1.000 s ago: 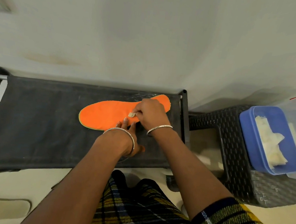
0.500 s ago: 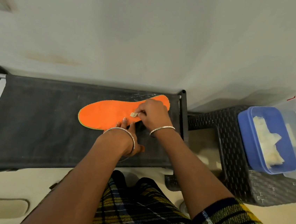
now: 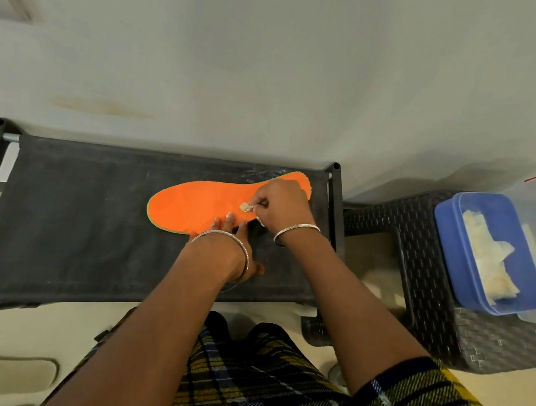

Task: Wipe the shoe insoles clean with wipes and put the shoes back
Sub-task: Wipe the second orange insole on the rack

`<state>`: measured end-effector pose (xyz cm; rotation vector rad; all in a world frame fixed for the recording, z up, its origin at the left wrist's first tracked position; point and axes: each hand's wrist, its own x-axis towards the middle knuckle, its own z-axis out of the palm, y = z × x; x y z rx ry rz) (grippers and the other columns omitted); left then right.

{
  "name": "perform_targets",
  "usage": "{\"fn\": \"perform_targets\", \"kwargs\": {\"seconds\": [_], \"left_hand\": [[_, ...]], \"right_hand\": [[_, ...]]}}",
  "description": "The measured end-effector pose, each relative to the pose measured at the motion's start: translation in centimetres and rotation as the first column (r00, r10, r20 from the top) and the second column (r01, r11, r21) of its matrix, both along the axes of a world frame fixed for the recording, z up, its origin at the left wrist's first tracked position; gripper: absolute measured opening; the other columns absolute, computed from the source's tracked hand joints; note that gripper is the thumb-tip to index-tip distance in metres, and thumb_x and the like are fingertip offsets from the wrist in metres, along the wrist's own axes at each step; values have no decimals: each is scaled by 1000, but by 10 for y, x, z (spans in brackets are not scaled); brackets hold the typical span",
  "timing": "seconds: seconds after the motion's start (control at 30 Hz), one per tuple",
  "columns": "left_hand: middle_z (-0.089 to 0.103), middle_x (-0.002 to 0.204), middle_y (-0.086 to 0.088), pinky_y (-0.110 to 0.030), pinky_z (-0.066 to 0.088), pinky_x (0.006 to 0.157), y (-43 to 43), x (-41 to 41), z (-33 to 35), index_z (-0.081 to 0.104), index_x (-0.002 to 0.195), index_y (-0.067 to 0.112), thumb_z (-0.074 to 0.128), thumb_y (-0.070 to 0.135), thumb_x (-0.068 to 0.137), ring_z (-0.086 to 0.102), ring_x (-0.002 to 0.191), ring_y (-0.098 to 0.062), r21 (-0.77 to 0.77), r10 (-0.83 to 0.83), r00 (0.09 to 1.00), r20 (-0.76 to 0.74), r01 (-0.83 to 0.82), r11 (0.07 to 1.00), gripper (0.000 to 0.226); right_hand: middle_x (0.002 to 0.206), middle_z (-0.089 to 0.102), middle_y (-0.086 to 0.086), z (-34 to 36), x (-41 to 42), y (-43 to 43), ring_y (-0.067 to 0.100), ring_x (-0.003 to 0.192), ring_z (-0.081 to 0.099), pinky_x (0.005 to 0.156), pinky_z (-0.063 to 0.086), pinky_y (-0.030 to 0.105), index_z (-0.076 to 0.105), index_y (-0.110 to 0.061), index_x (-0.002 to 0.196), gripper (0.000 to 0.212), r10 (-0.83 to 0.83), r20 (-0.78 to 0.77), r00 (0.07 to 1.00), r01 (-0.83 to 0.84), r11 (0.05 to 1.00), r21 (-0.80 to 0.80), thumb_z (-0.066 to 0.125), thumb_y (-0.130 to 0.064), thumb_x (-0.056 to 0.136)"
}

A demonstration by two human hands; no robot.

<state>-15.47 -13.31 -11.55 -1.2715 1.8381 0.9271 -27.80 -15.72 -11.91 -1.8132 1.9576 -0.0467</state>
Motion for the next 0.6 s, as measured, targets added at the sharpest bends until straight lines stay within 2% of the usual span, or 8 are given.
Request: {"fn": "perform_targets", "kwargs": {"seconds": [0.07,0.23,0.3,0.5,0.6], "left_hand": [[-25,159,-5,-53,7,119,0,1,3,-19,152,24,47,59,93,-15,148,-32,-1,-27,1000,15,27,1000,95],[-25,159,-4,-52,10,120,1,2,8,-17,152,21,45,59,94,-12,148,-31,3,-52,999,7,52,999,93],[-24,159,-5,-51,11,120,0,1,8,-17,152,21,45,58,94,-11,148,-31,-10,-46,999,12,46,999,93],[-24,159,-6,-51,8,119,3,-3,0,-18,152,22,49,56,93,-12,148,-31,-13,9,1000,-19,-9,1000,95],[-23,159,-6,-50,10,120,2,-1,0,-18,152,21,48,58,93,-10,149,-31,-12,-15,1000,-11,15,1000,96]], "right_hand": [[110,74,1,3,-14,-2,22,107,64,93,50,34,79,-17,104,21,-39,-26,999,39,999,-3,63,-11,91],[112,73,4,6,-58,0,26,109,63,96,48,34,78,-17,104,19,-274,-116,955,262,959,-107,66,-14,90],[112,72,5,1,-48,-2,27,108,63,95,49,35,78,-18,104,20,-234,-136,963,224,971,-88,64,-13,91],[111,73,2,-4,2,-1,23,107,62,91,50,34,78,-19,105,24,91,-54,994,-92,996,-8,60,-12,91],[109,74,0,0,-15,-2,21,106,64,93,50,34,79,-22,103,21,56,-52,997,-56,998,11,64,-15,90]]}}
